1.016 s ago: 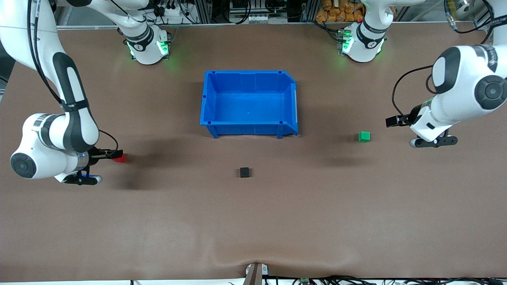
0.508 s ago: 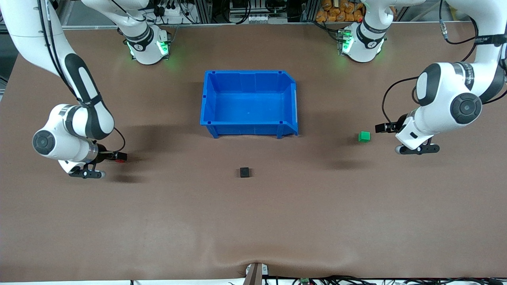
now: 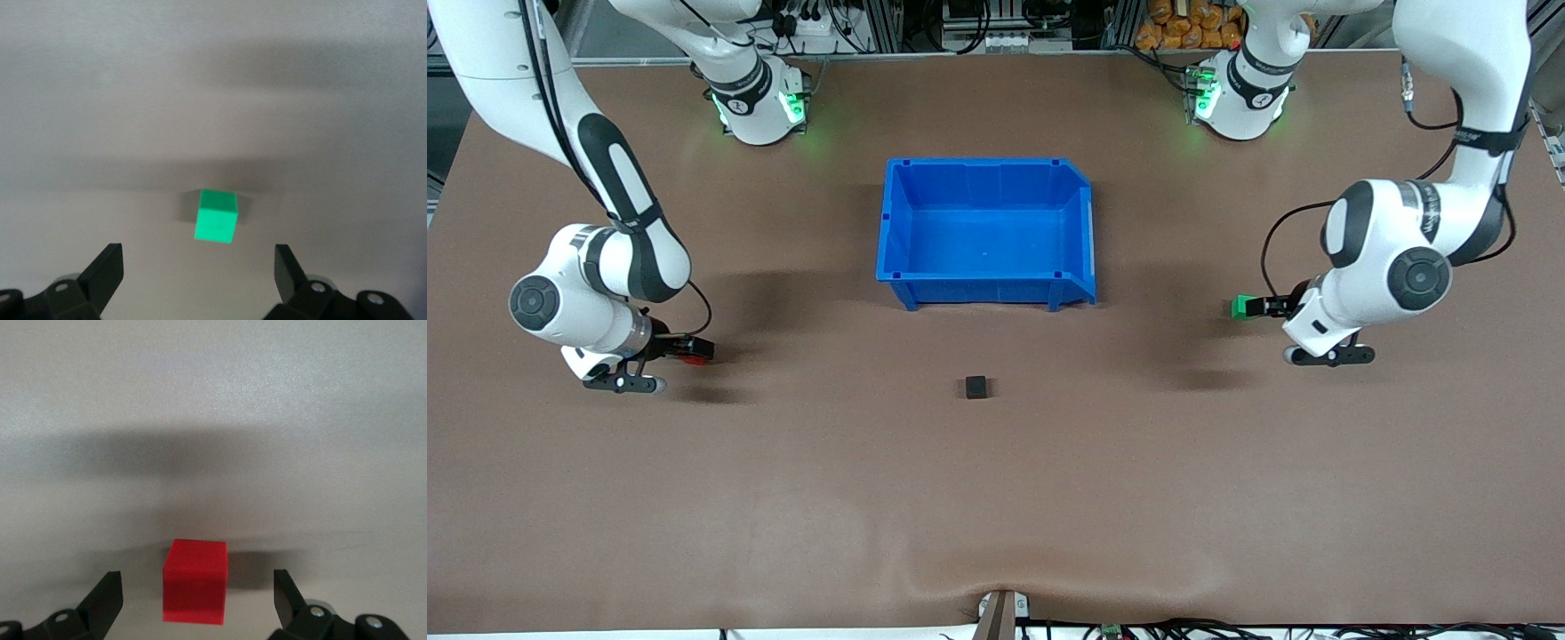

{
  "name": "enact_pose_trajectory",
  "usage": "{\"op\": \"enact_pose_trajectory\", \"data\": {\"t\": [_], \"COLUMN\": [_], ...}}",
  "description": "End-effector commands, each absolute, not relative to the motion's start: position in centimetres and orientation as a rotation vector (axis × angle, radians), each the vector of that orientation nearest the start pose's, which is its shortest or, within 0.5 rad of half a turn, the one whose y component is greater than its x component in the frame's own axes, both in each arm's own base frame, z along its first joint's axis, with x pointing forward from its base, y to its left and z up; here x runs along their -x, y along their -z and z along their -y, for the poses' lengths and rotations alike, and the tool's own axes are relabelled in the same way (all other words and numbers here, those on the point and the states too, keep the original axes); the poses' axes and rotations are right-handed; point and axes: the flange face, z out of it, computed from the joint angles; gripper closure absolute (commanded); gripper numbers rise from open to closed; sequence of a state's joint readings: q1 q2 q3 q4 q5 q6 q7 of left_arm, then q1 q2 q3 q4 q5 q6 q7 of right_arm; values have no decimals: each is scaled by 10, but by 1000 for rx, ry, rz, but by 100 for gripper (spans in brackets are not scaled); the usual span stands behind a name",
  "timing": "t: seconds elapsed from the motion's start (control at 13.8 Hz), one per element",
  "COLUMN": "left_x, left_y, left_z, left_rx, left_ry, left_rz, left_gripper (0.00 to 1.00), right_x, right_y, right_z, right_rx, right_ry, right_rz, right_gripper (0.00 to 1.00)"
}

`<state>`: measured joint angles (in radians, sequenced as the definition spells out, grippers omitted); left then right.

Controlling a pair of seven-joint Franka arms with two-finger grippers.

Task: Attach green and red cubes to black cube
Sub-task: 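Lower the right gripper over the red cube while the left gripper nears the green cube, then close the right gripper on the red cube while the left gripper lowers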

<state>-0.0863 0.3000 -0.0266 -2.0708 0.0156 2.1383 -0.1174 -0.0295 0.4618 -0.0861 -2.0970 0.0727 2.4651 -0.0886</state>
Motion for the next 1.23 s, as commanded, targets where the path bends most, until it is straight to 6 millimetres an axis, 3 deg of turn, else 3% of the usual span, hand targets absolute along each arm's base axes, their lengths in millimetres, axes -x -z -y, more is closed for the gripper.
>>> {"op": "enact_pose_trajectory", "data": {"t": [0.0, 0.07, 0.44, 0.65, 0.87, 0.94, 1.16], "left_x": [-558, -557, -554, -554, -549, -549, -548], "left_y": [-244, -231, -208, -203, -197, -195, -191], "left_z": [71, 71, 75, 81, 93, 91, 86], "left_rx": [3085, 3082, 3068, 3059, 3047, 3047, 3045], "left_ry": [-352, -373, -415, -414, -434, -437, -461], "left_rz": [-14, -13, 20, 86, 83, 83, 65], "left_gripper": [0, 0, 0, 7, 8, 10, 15], "right_x": [-562, -562, -557, -555, -559, -560, -563], "right_y": [-197, -196, -190, -184, -187, -188, -191], "right_z": [64, 64, 65, 67, 68, 70, 69], "right_rx": [3123, 3123, 3119, 3116, 3118, 3119, 3121], "right_ry": [-122, -127, -160, -181, -158, -151, -134], "right_rz": [-99, -99, -106, -116, -118, -122, -115], "right_gripper": [0, 0, 0, 36, 93, 100, 100]}}
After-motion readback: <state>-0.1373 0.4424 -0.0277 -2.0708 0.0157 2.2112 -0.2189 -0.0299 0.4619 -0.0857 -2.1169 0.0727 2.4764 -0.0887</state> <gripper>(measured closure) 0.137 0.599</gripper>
